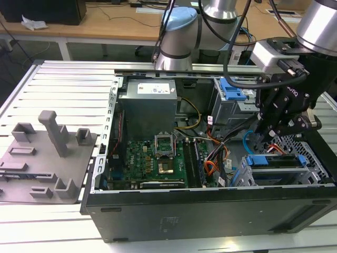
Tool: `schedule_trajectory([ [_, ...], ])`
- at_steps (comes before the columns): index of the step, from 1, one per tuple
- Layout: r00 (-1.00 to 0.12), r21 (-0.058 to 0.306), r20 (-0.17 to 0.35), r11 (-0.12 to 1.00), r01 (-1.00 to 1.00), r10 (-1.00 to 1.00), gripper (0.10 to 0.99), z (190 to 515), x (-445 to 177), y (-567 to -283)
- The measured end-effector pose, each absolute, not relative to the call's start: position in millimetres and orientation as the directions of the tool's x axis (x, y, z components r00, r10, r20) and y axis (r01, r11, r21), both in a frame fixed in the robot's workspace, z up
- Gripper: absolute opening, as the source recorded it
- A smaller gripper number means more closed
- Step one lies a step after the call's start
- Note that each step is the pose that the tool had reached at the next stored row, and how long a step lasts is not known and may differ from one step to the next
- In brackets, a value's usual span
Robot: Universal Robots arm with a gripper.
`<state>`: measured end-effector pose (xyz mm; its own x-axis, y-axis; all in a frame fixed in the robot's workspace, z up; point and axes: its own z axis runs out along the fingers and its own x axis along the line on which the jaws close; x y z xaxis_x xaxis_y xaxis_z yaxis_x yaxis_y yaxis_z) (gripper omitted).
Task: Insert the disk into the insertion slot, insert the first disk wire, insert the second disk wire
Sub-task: 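Insert the second disk wire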
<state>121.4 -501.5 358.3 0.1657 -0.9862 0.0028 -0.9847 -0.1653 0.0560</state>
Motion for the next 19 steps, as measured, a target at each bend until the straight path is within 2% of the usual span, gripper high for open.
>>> schedule_trajectory([
  [2, 0.166, 0.056, 0.003, -0.165, -0.985, -0.986, 0.286, 358.2, 121.4, -501.5],
  [4, 0.166, 0.056, 0.003, -0.165, -0.985, -0.986, 0.165, 358.2, 121.4, -501.5],
  [14, 0.161, 0.056, 0.003, -0.161, -0.985, -0.987, 0.165, 357.9, 121.4, -503.1],
  [19, 0.058, 0.056, 0.003, -0.058, -0.997, -0.998, 0.165, 356.7, 121.4, -503.4],
])
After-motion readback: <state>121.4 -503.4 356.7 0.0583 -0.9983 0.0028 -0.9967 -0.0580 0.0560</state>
